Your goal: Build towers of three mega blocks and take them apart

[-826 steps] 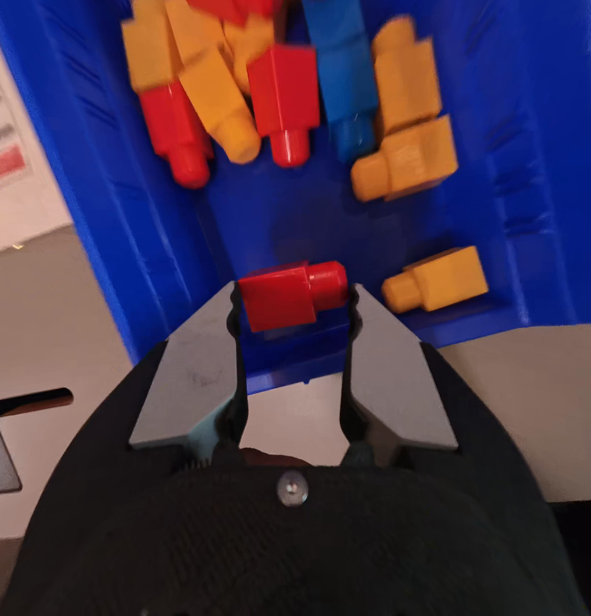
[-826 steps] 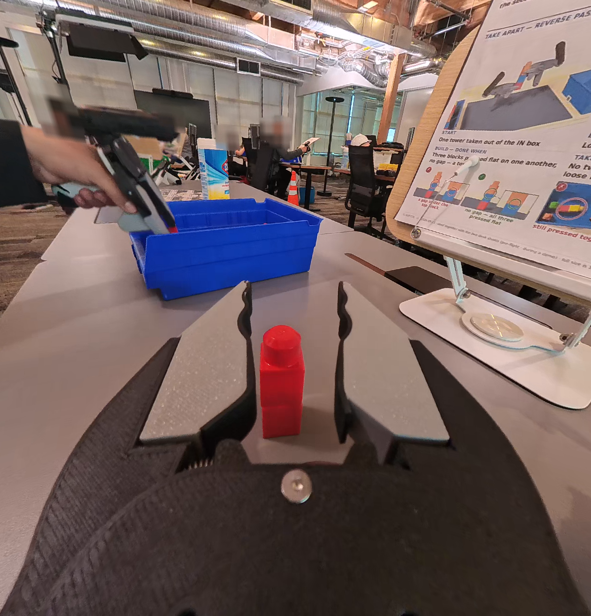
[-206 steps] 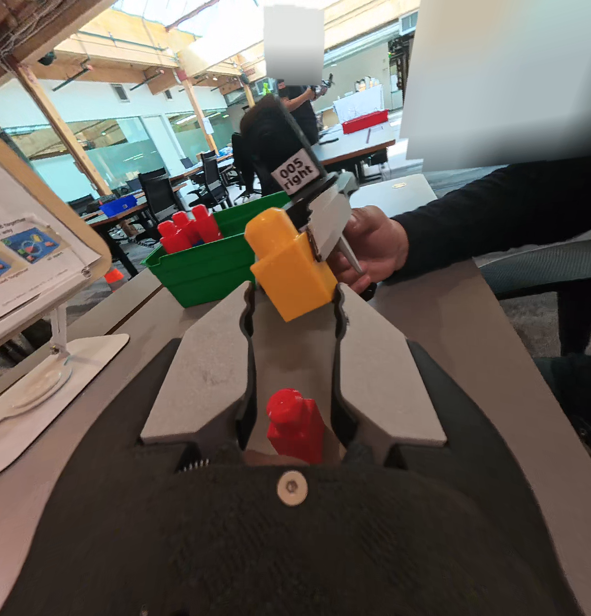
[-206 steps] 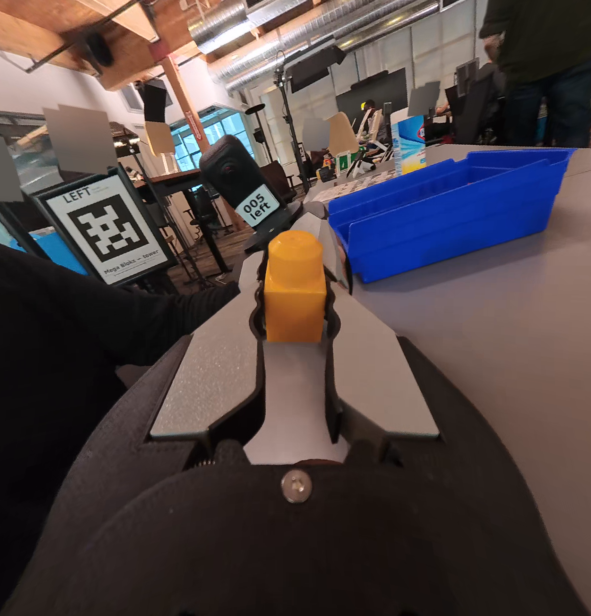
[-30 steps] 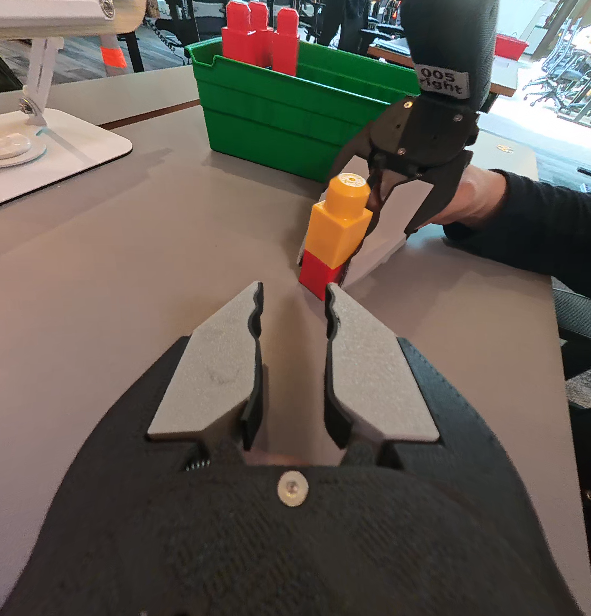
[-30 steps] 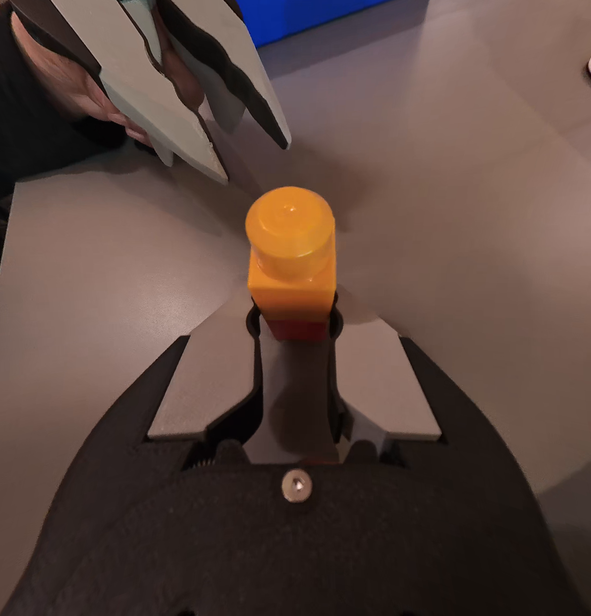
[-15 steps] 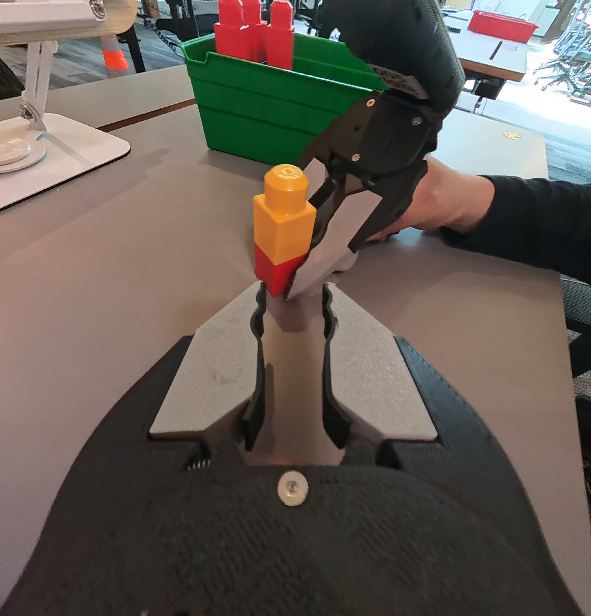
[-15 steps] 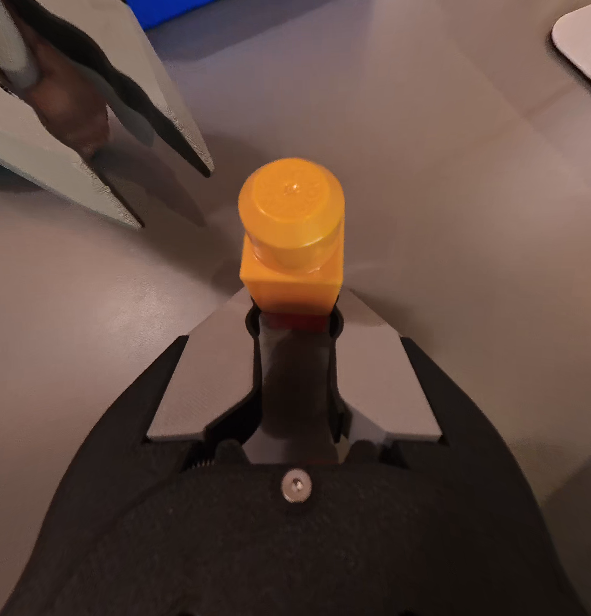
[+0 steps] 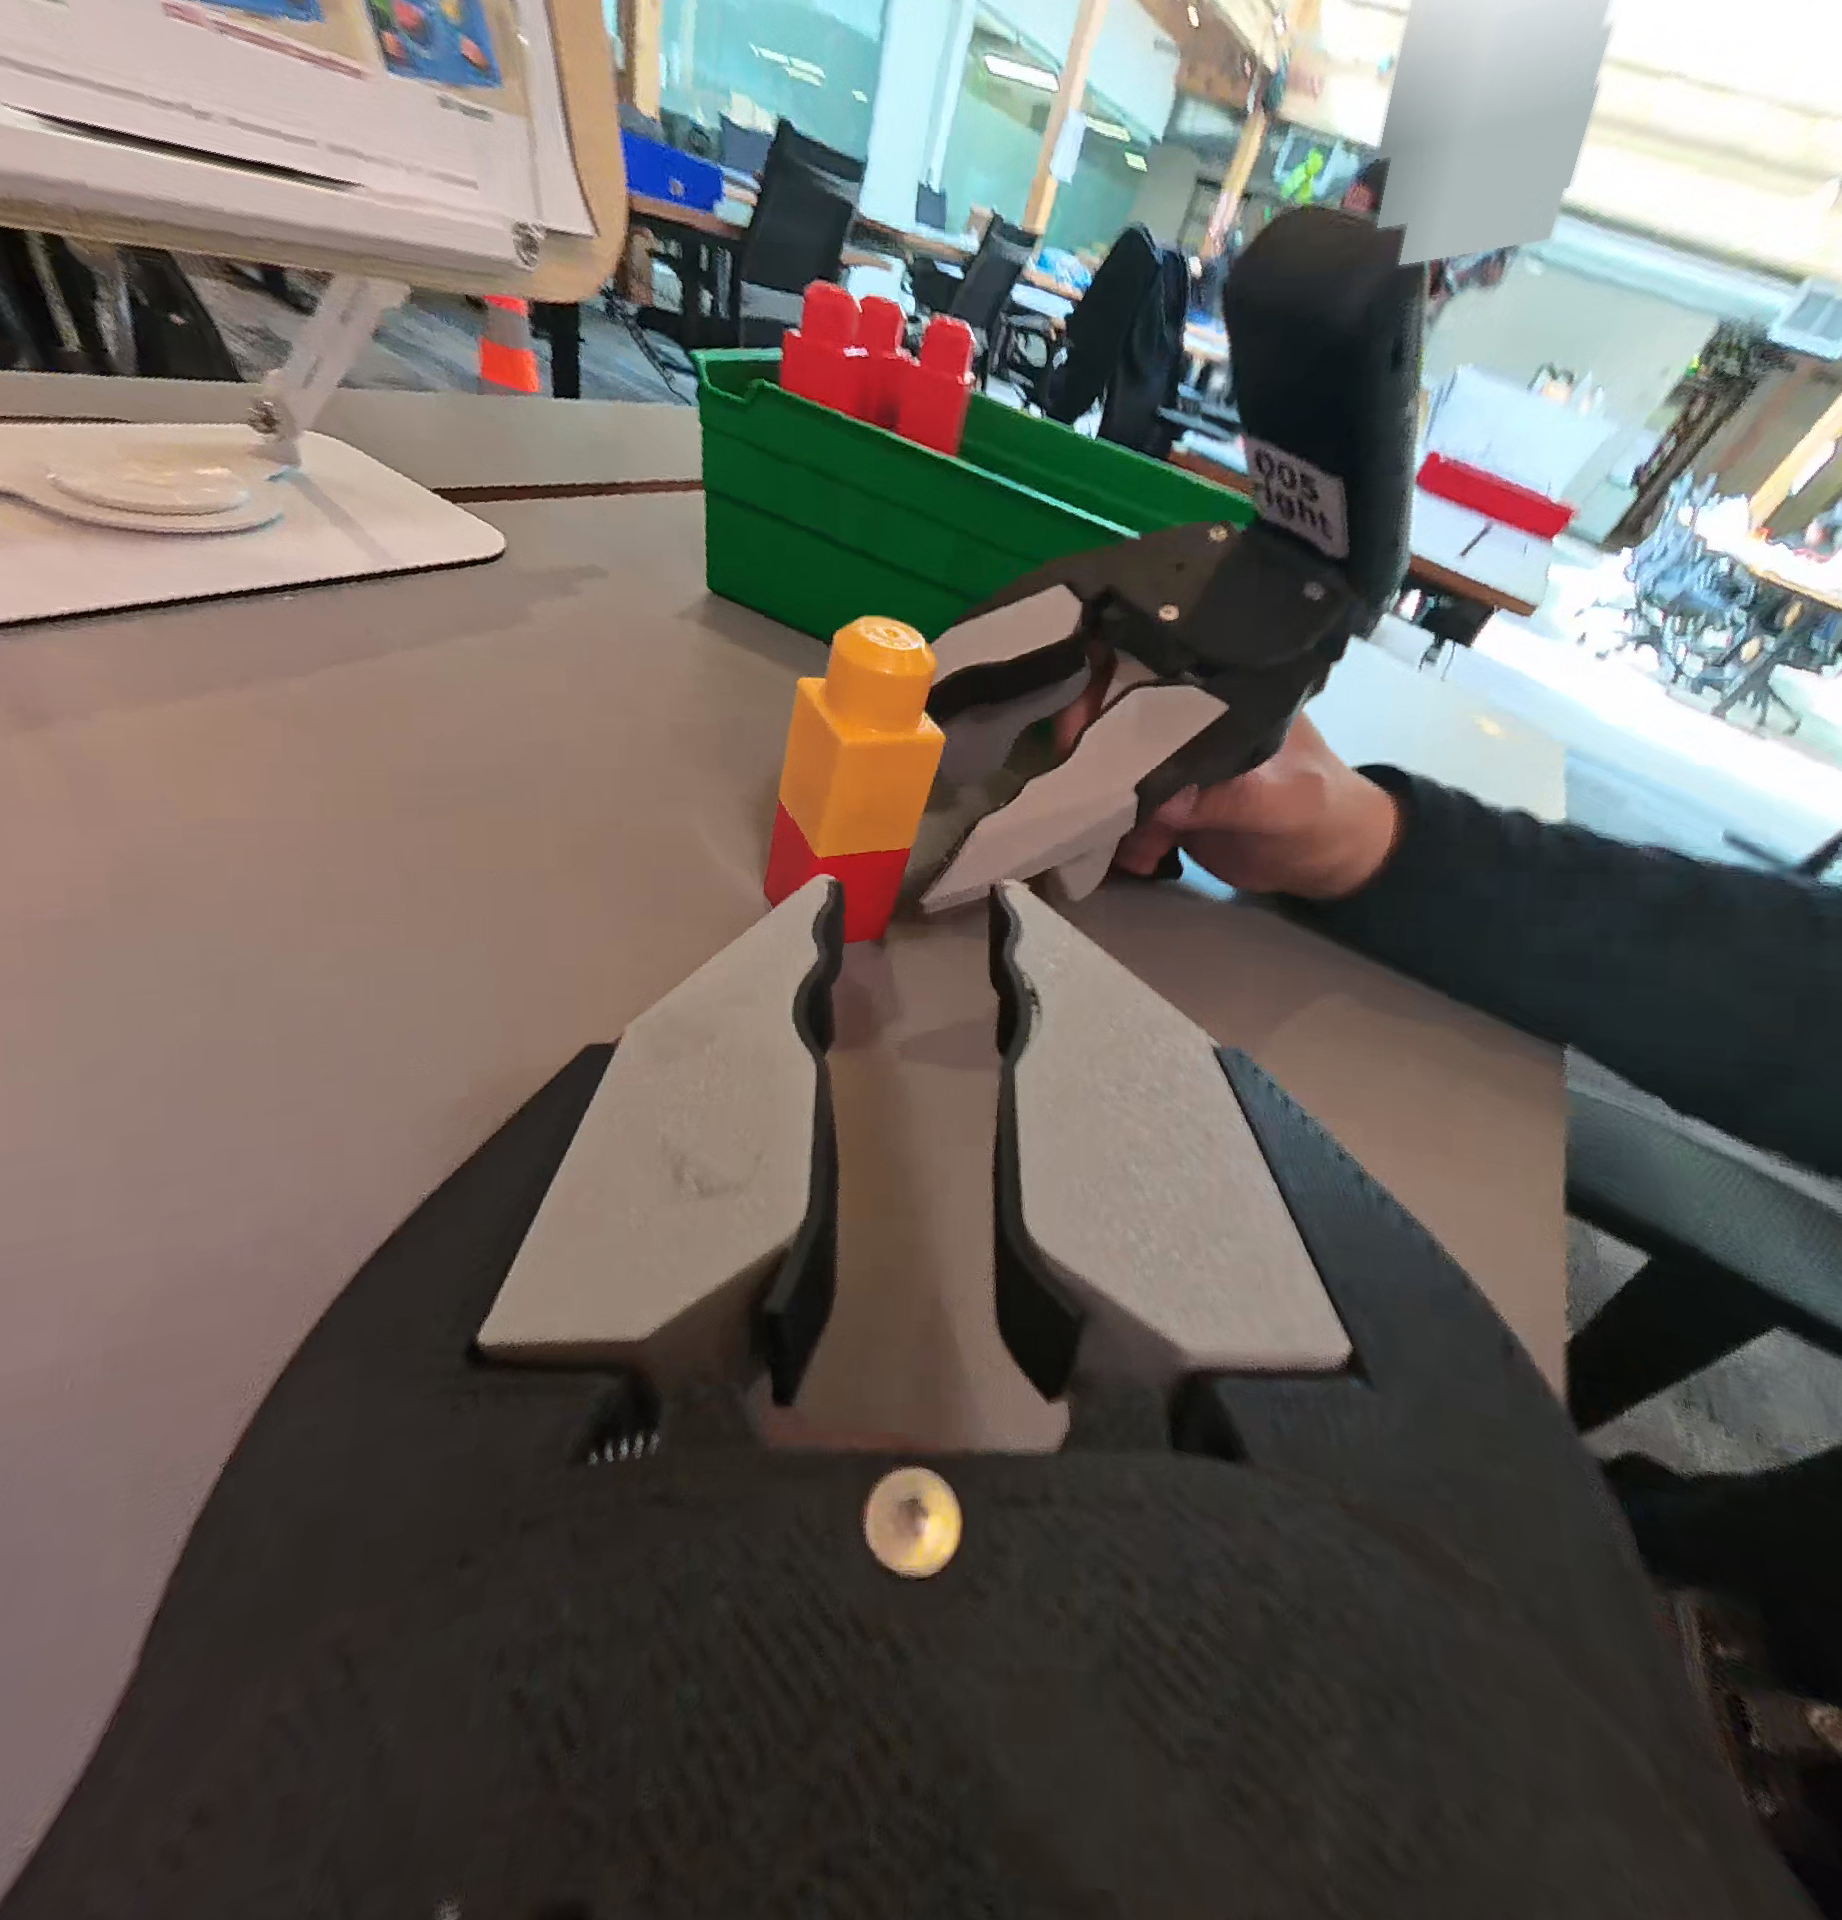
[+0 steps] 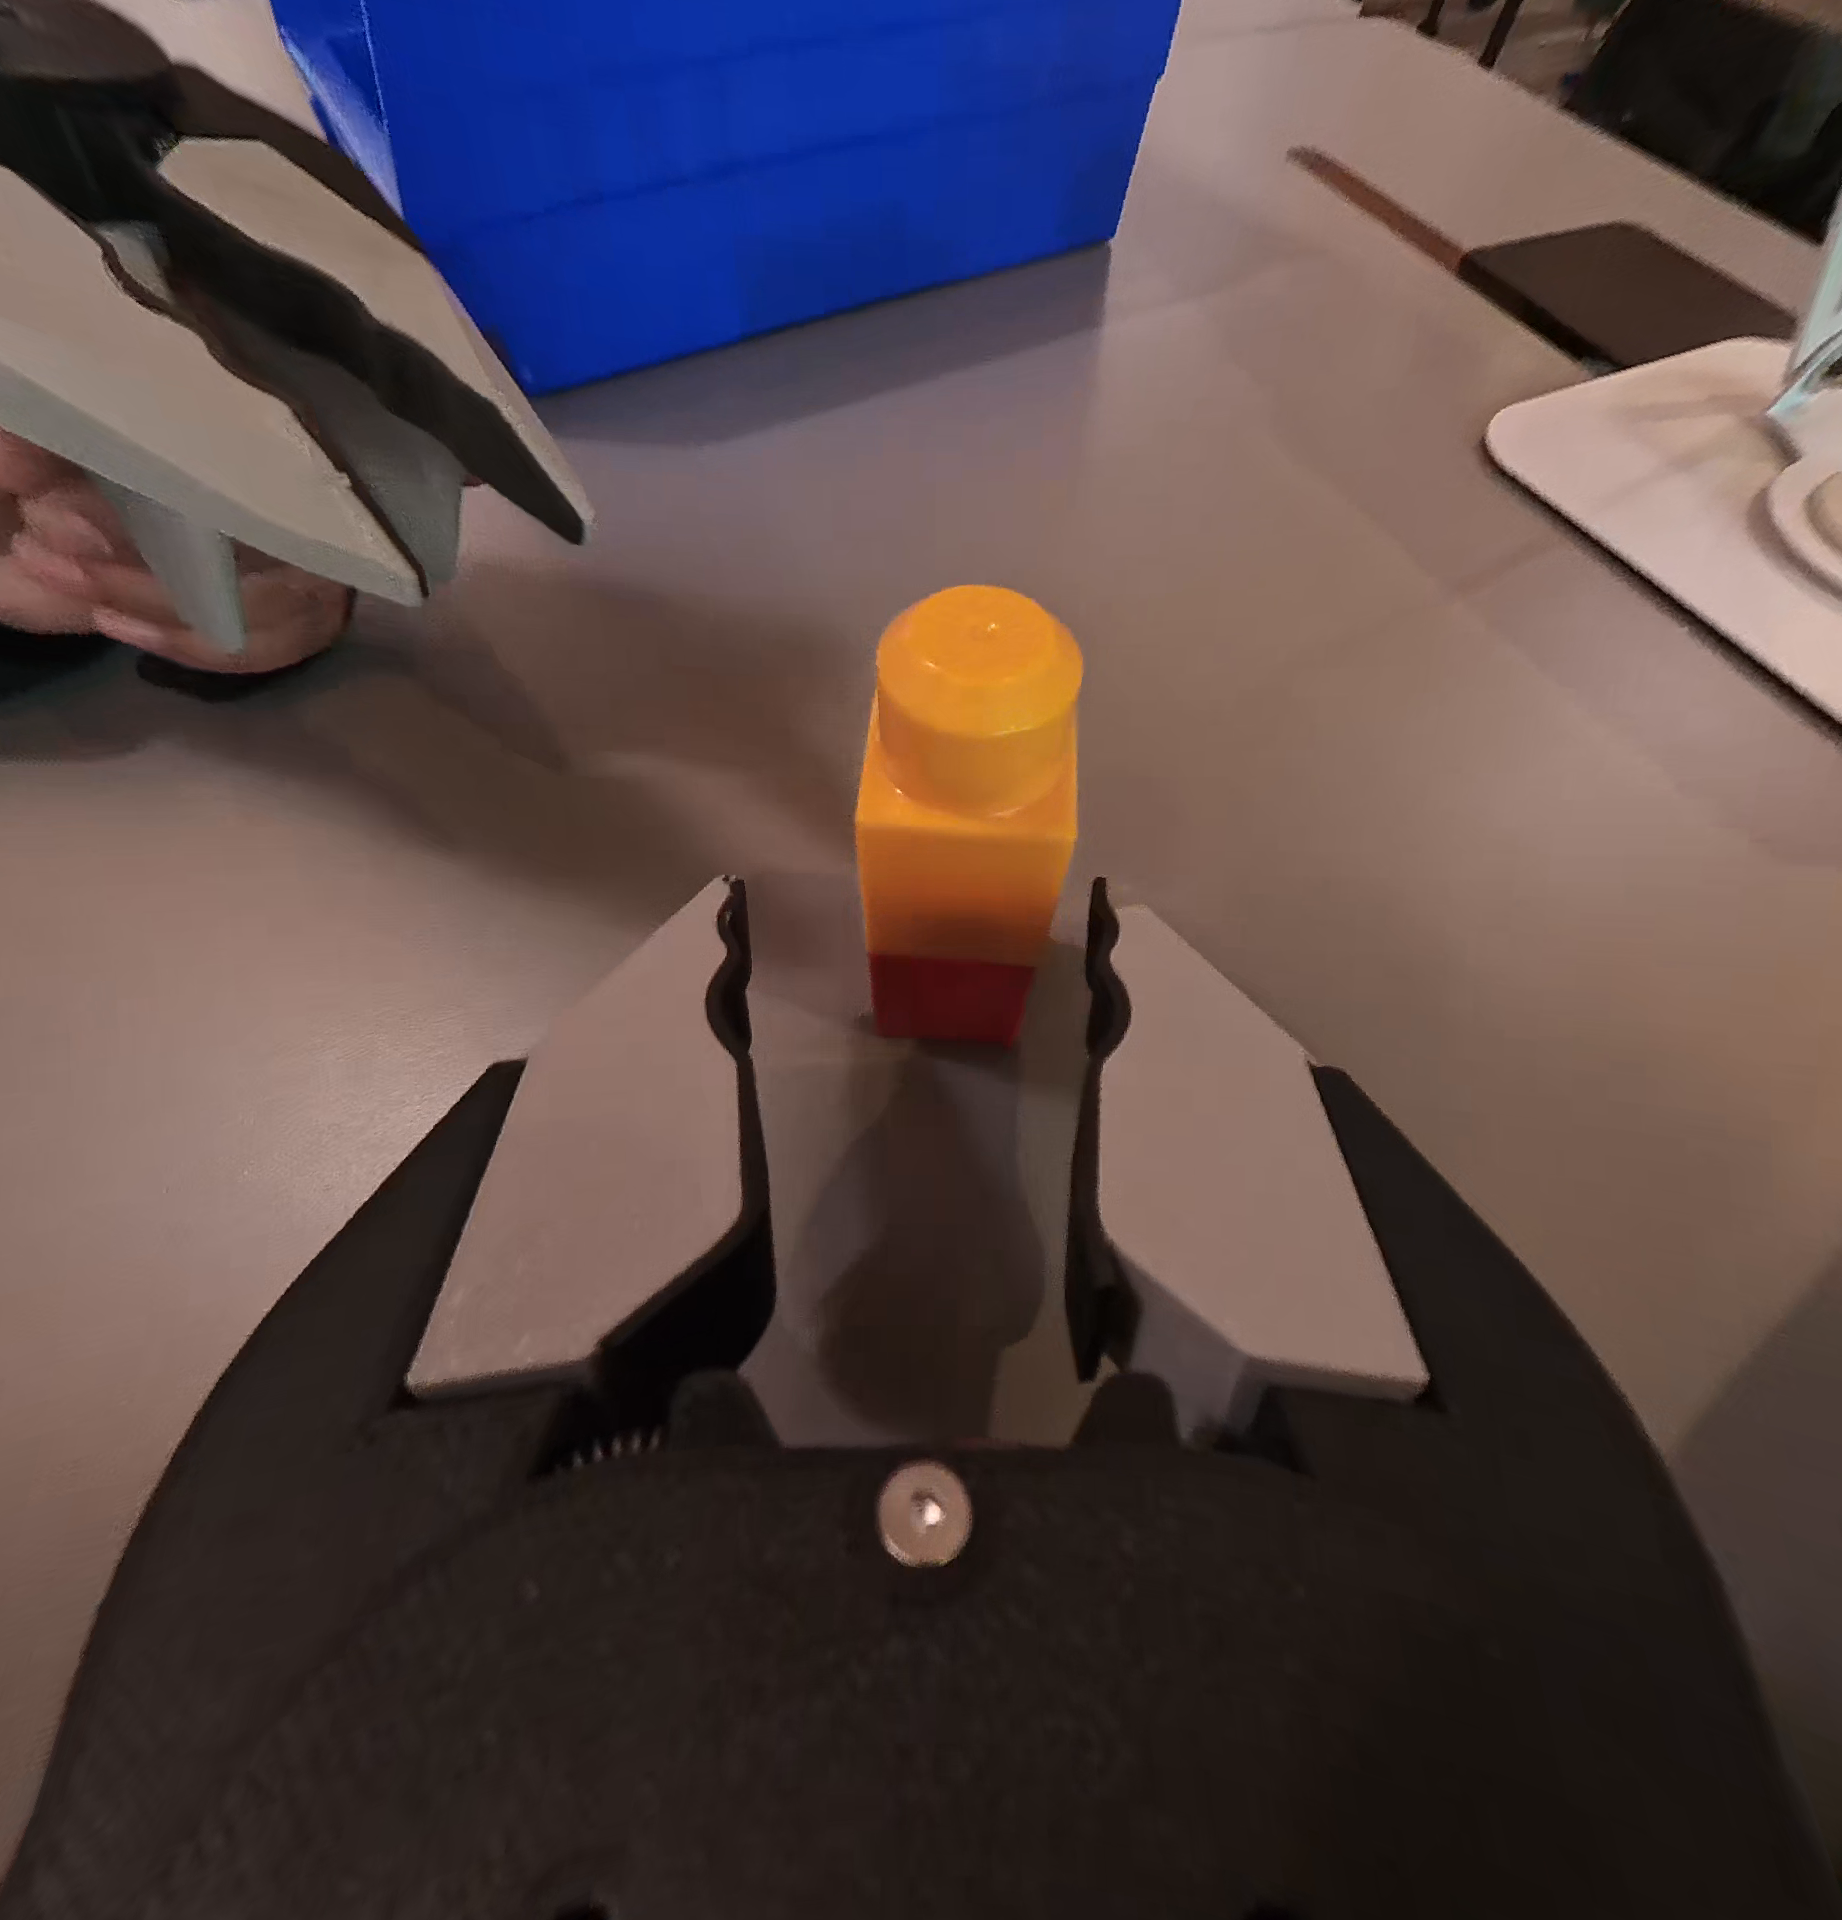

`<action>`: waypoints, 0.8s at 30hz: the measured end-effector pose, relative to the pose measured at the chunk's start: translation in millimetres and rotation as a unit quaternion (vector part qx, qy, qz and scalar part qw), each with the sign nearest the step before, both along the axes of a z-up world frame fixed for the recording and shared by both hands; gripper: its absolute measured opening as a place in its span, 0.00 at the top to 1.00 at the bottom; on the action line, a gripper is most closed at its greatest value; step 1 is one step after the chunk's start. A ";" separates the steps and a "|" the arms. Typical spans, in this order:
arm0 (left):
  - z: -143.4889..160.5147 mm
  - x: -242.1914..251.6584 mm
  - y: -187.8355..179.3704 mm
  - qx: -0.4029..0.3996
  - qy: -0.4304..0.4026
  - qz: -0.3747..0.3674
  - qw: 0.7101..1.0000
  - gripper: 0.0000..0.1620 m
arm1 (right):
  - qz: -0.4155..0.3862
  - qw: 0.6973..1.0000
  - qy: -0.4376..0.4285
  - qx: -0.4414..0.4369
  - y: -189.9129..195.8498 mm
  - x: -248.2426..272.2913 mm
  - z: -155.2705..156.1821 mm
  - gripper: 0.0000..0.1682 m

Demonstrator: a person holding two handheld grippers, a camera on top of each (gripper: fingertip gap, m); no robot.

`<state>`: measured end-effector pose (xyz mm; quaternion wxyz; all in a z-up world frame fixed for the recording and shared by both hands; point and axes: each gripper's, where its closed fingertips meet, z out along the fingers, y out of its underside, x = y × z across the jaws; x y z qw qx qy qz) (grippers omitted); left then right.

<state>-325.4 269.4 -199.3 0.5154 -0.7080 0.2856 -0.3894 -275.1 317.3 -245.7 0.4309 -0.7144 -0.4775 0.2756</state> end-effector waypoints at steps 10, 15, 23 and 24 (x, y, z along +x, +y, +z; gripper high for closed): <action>6.2 -51.3 -26.0 0.031 0.034 0.130 0.990 0.68 | -0.039 0.998 0.026 0.045 4.7 9.6 13.5 0.65; 53.9 -126.2 -5.4 0.016 0.060 0.235 0.970 0.68 | -0.057 0.996 0.038 0.056 10.3 13.7 19.1 0.65; 32.0 -236.8 74.2 -0.167 0.180 0.276 0.929 0.64 | -0.051 0.996 0.044 0.051 9.1 10.8 19.8 0.66; 20.8 -237.8 78.5 -0.201 0.182 0.261 0.927 0.64 | -0.050 0.997 0.043 0.051 9.1 10.4 19.5 0.66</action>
